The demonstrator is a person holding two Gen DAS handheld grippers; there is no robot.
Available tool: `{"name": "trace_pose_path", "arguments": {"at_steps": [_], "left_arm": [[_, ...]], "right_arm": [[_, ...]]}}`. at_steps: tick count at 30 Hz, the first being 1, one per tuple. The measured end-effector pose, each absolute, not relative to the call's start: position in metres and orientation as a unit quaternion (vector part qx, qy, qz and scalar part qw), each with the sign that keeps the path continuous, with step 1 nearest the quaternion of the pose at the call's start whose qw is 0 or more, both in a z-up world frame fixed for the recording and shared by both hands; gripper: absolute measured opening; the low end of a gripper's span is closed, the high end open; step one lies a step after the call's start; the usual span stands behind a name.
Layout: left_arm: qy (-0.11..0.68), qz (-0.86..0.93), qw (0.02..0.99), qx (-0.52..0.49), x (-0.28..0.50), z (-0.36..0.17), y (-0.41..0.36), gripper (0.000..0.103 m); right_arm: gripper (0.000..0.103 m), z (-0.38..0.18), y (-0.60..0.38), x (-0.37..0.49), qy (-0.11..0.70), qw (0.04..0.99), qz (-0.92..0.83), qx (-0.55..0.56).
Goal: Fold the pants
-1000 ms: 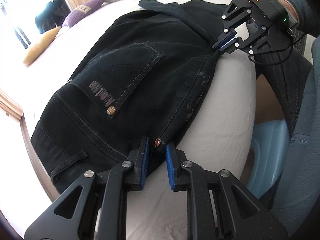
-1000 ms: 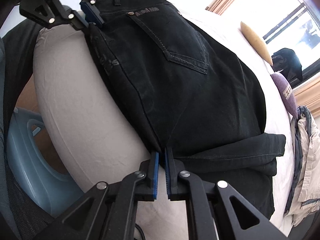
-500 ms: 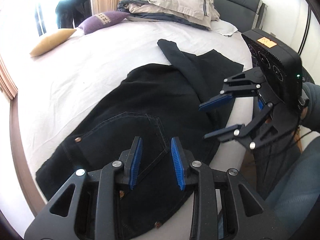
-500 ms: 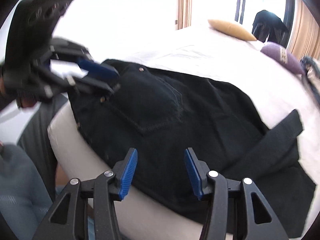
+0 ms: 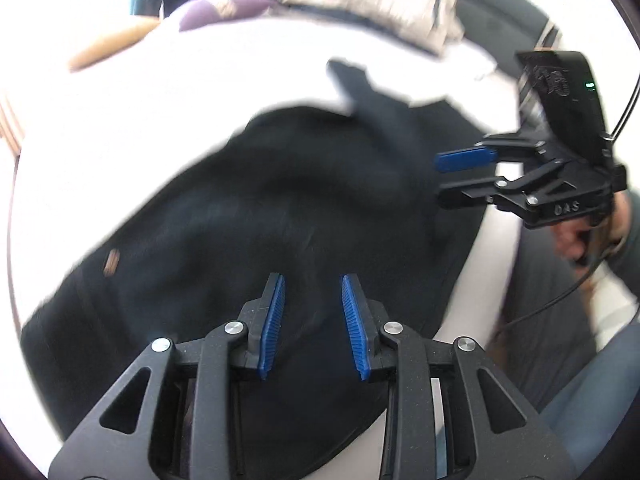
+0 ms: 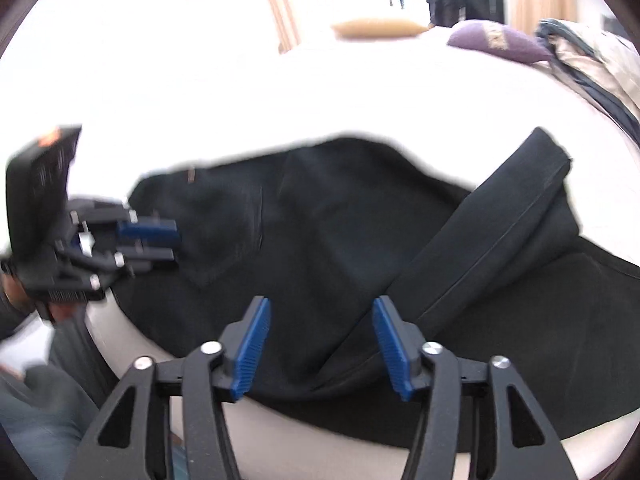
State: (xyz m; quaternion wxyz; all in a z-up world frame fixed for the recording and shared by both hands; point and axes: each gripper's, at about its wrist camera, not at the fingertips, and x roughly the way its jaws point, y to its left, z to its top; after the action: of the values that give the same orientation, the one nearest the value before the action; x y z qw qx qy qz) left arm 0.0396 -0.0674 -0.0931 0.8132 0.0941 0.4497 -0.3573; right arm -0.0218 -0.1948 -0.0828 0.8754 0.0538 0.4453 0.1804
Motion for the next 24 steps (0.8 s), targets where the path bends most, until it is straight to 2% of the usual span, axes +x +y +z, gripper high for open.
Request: {"name": "trace_pose_path", "arguments": {"at_steps": [3, 6, 10, 13, 19, 24], "left_arm": [[0.445, -0.371, 0.811, 0.08, 0.065, -0.091, -0.111, 0.029], [0.485, -0.366, 0.793, 0.042, 0.097, -0.12, -0.139, 0.029], [0.535, -0.328, 0.779, -0.009, 0.129, -0.164, -0.143, 0.028], [0.531, -0.334, 0.777, -0.037, 0.132, -0.167, -0.142, 0.028], [0.535, -0.336, 0.774, -0.04, 0.134, -0.169, -0.142, 0.028], [0.54, -0.335, 0.77, -0.049, 0.13, -0.173, -0.125, 0.028]], "right_arm": [[0.064, -0.06, -0.259, 0.004, 0.404, 0.89, 0.144, 0.153], [0.064, -0.057, -0.327, 0.035, 0.375, 0.885, 0.101, 0.256], [0.064, -0.085, -0.391, 0.076, 0.378, 0.844, 0.061, 0.376], [0.064, -0.118, -0.428, 0.103, 0.38, 0.811, 0.037, 0.443], [0.064, -0.163, -0.447, 0.138, 0.394, 0.768, 0.025, 0.504], [0.063, -0.166, -0.444, 0.149, 0.392, 0.763, 0.035, 0.513]]}}
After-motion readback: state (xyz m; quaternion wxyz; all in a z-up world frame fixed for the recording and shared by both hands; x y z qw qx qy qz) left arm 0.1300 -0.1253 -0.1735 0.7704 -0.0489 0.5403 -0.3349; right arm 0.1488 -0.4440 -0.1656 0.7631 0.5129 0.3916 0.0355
